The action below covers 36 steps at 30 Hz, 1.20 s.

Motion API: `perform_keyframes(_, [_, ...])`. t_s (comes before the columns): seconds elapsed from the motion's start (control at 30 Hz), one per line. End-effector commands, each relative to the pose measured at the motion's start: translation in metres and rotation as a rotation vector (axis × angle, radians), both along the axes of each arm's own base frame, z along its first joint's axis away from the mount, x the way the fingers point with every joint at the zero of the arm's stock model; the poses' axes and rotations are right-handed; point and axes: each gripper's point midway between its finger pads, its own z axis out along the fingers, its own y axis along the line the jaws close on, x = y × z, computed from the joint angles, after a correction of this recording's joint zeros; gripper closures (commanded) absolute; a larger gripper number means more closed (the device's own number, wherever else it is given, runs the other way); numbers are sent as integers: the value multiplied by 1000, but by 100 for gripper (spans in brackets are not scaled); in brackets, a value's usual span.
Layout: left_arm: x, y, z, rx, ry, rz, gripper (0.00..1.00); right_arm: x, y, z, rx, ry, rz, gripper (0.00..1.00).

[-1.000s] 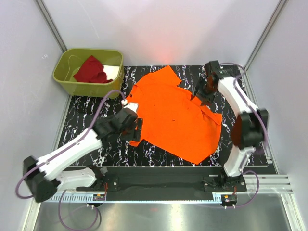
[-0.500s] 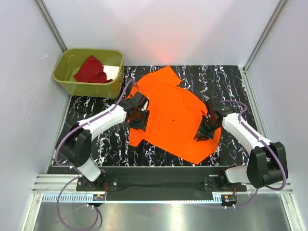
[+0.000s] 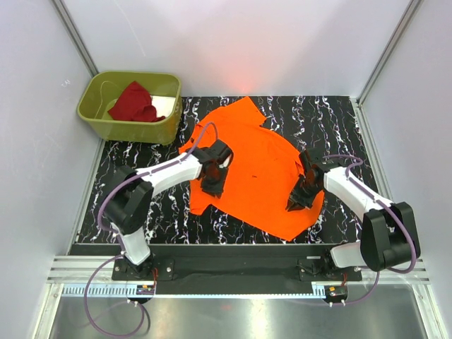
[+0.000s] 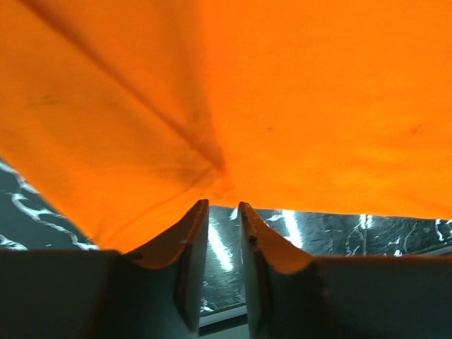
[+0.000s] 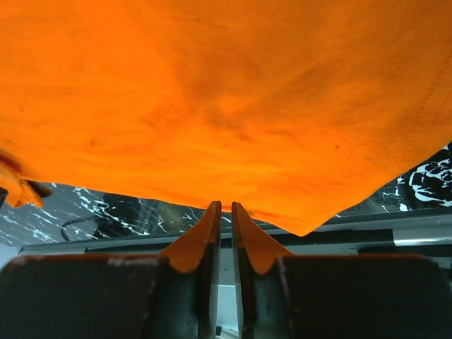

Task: Fold and stack the t-shirts
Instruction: Flatten the tshirt out

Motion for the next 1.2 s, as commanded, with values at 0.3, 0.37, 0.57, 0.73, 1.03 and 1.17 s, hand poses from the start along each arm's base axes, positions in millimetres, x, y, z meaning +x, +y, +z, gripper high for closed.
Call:
perform_keyframes(0.3, [20,-6,-13,137,-61,31,64,1,-2,-10,-15,13,-59,83])
perform_keyframes(0.37, [22,-4,-15,148,-67,39,61,0,-1,-11,-6,16,-62,83])
perform_keyframes(0.57, [19,-7,-15,169,-79,37,55,-1,1,-14,7,15,-58,83])
perform_keyframes(0.73, [13,-9,-20,198,-67,25,63,1,2,-13,14,10,-55,84])
perform_keyframes(1.03, [11,-1,-26,253,-69,28,64,0,4,-15,23,8,-43,84])
perform_keyframes(1.17, [8,3,-32,278,-71,34,66,0,3,-17,21,12,-35,84])
